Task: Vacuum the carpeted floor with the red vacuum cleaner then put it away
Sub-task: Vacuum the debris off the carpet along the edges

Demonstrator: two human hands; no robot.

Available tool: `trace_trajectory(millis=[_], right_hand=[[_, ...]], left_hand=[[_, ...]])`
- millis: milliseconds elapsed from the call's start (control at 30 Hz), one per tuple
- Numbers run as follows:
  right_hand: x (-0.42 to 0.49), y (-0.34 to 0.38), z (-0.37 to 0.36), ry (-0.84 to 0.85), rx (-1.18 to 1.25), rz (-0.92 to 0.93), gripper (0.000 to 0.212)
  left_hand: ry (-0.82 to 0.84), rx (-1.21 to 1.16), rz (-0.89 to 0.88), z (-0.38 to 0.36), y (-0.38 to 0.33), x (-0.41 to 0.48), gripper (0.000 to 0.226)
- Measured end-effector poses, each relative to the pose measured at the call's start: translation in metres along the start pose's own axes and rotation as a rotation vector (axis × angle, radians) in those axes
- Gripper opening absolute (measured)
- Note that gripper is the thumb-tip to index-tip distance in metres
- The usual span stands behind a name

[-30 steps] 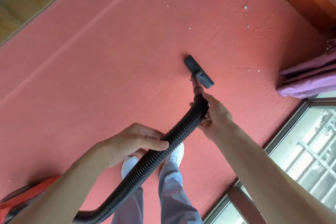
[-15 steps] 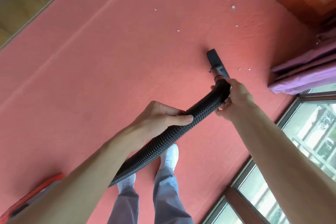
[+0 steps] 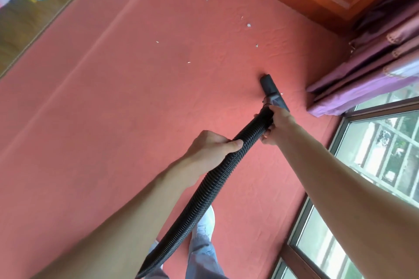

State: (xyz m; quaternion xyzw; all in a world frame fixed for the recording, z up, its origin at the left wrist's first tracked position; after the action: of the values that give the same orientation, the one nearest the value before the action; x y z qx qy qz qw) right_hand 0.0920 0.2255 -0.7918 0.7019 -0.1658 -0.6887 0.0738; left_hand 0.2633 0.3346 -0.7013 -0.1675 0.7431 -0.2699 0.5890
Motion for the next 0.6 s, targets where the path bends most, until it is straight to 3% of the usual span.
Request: trace_trajectory(millis=[200,400,600], right_hand=[[0.011,0.012,0.017,0.007,0.101,0.084,0.037],[-0.011,-0.001,0.026,0.01,0.059,0.07,0.038],[0.014,0.012,-0.006,0.031,0.015,0.03,0.046]], left_hand=[[0.076,0.103,0.007,-0.016,-0.005,0.024,0.025],[0.342,0.12,-0.009,-0.004,-0.009,0.004,0.022],[0.126,0.086,0.002,0.027,-0.009,0.026,0.019]])
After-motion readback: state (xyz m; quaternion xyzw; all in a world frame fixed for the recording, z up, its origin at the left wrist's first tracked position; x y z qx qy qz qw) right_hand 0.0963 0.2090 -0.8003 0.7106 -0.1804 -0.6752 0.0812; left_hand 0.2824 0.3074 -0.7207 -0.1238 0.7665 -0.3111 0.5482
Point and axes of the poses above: each hand's wrist, its own x-axis towards the middle knuckle, its own z-axis out of the back of the hand, y = z × x, the point moved 9 cm from there along x, towards the middle knuckle, and after that the axes turned 14 degrees about y, right-handed, at the moved point
